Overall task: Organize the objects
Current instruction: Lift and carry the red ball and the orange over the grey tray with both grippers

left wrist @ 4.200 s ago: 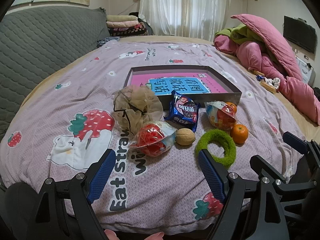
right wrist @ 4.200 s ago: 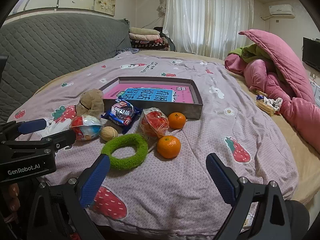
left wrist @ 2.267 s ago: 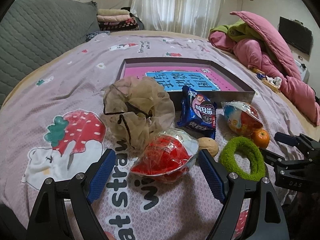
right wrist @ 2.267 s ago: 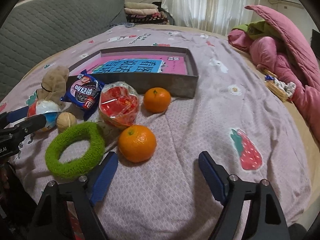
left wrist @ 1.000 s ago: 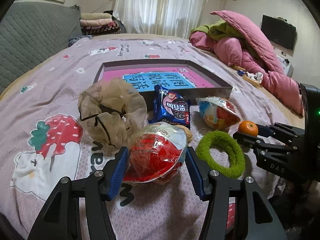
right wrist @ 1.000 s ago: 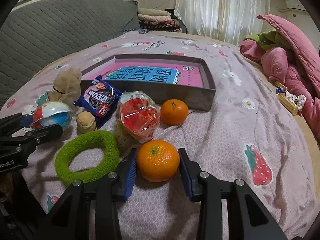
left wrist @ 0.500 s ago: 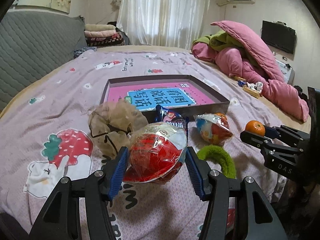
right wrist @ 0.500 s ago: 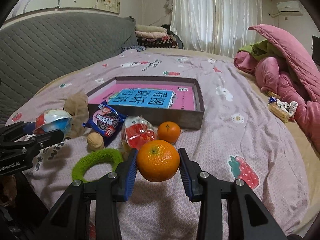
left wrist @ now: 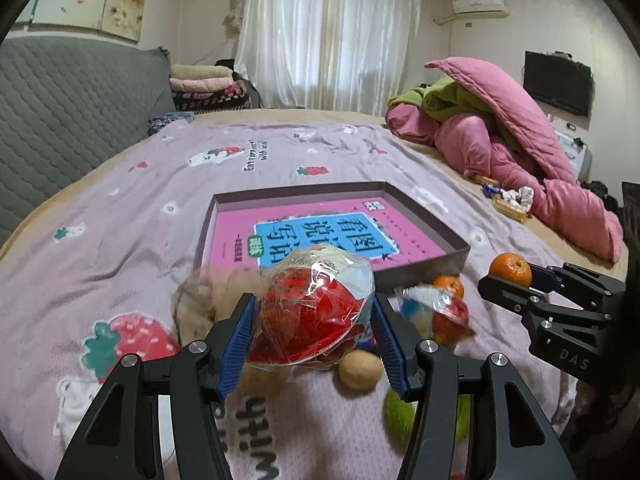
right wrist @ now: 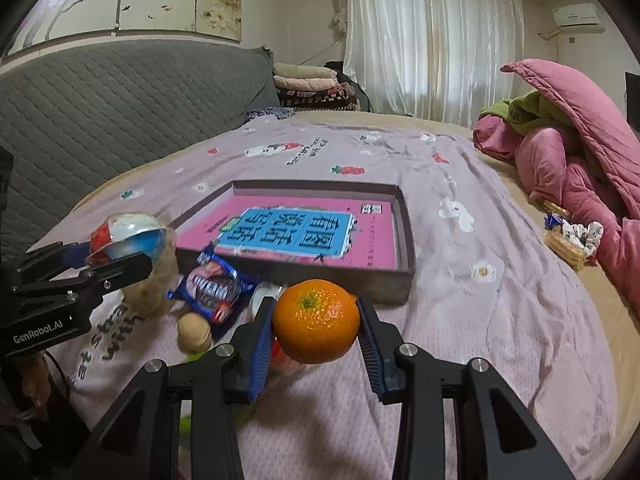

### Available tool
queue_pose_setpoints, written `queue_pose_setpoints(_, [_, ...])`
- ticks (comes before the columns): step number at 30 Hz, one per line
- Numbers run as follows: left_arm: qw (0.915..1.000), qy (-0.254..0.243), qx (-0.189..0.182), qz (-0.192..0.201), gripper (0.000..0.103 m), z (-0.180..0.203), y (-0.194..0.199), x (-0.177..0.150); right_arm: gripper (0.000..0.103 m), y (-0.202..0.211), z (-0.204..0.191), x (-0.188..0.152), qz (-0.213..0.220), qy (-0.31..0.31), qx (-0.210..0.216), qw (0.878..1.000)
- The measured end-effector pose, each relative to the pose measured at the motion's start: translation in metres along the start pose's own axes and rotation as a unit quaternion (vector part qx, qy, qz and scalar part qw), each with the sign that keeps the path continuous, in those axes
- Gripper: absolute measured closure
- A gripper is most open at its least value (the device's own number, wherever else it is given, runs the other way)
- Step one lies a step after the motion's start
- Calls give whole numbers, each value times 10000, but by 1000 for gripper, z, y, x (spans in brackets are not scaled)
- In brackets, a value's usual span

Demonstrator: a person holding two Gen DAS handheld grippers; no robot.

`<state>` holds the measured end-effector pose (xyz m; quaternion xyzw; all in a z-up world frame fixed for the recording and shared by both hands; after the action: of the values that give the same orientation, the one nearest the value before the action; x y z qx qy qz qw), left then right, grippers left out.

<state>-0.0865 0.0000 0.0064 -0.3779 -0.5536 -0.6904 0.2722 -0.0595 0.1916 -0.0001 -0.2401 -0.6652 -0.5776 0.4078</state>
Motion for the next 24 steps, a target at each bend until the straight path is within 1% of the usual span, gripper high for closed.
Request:
queue_pose_setpoints(6, [10000,29,69,-25,44,-6,-19,16,63,-13,5,16,81,17,-68,9999])
queue_pose_setpoints(10, [10000,-37,93,-2,44,-2,-28,25,63,-25,7,24,89,41,-108,9999])
queue_pose_setpoints(13, [10000,-23,24,-38,44,-4,-36,29,63,-32,8,27,73,66,-103,9999])
queue_pose_setpoints(18, [9999,30,33,-116,44,-12,-50,37,63,-47,11,32,16,99,-112,9999])
queue_pose_setpoints(24, [9999,45,126,-28,44,-20,-61,50,63,-62,13,41,-41,175,-127,9998])
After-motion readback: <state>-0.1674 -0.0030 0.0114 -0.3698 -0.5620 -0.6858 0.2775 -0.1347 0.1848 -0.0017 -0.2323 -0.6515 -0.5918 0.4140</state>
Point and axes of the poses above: each gripper's, at about its wrist camera, not at the fingertips, and y roughly against the way its jaws point, z to its right, x to its top, the point moved 1 cm from there along -y, roughly the way its jaws point, and after that the axes turned 2 degrees about -x, right-handed, at the moved point
